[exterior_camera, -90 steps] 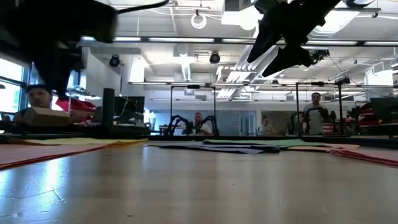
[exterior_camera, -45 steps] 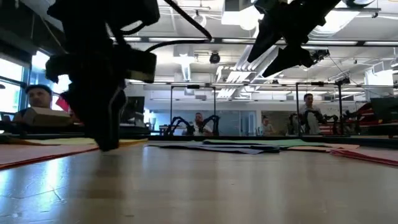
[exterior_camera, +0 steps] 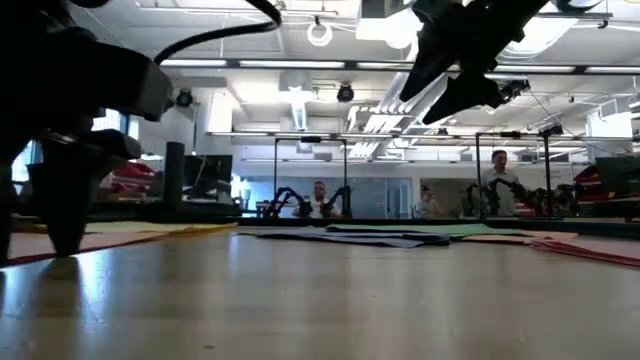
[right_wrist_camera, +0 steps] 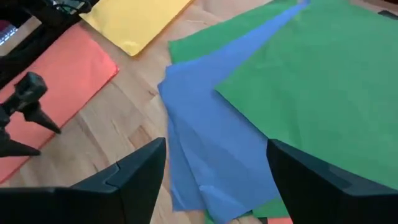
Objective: Organize paper
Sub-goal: Stack the orange paper on top of the other orange paper, then stack the orange paper on top of the stacked orange paper
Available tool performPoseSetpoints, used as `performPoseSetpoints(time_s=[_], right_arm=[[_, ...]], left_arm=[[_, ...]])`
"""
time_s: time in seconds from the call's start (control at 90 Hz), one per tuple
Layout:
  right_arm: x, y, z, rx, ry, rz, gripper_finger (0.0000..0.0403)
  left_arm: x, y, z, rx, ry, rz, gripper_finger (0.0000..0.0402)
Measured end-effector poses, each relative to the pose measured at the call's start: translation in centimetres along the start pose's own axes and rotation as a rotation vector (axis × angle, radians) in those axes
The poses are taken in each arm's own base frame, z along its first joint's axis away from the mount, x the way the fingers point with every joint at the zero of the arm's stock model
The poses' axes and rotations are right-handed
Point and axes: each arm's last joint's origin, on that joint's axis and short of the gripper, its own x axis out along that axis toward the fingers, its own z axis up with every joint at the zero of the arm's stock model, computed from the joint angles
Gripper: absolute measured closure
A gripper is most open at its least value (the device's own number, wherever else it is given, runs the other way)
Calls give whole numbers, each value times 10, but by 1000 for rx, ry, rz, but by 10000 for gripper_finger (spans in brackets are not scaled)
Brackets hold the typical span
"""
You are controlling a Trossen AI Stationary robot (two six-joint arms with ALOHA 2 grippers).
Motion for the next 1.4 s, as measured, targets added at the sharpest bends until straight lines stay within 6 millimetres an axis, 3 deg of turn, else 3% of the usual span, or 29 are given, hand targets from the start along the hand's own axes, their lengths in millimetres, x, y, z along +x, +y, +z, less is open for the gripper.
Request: performPoseSetpoints(time_s=[0.167, 0.289, 0.433, 0.578, 0.744, 0.833, 0.933, 1.178, 1.4], right_arm=[[0, 0, 0, 0, 4, 5, 139], [-6, 0, 2, 19, 10, 42, 139], [-27, -6, 6, 48, -14, 71, 139], [-60, -21, 7, 119, -14, 97, 139], [-98, -43, 5, 223, -22, 133, 139], [-111, -53, 2, 246, -48, 115, 139], [-121, -62, -1, 275, -52, 110, 139], [-130, -75, -8, 203, -49, 34, 139], [-130, -86, -19, 82, 62, -81, 139]], left_arm=[[-1, 0, 1, -14, 9, -19, 163], [-11, 0, 15, -16, -22, -38, 163], [-26, 7, 42, -21, -125, -23, 163], [-35, 31, 70, -61, -205, -45, 163], [-34, 71, 108, -76, -409, -51, 163], [-28, 87, 130, -12, -572, 16, 163], [-18, 103, 158, 40, -620, 87, 163], [4, 147, 231, 20, -619, 137, 163], [19, 156, 280, 187, -705, 172, 163]])
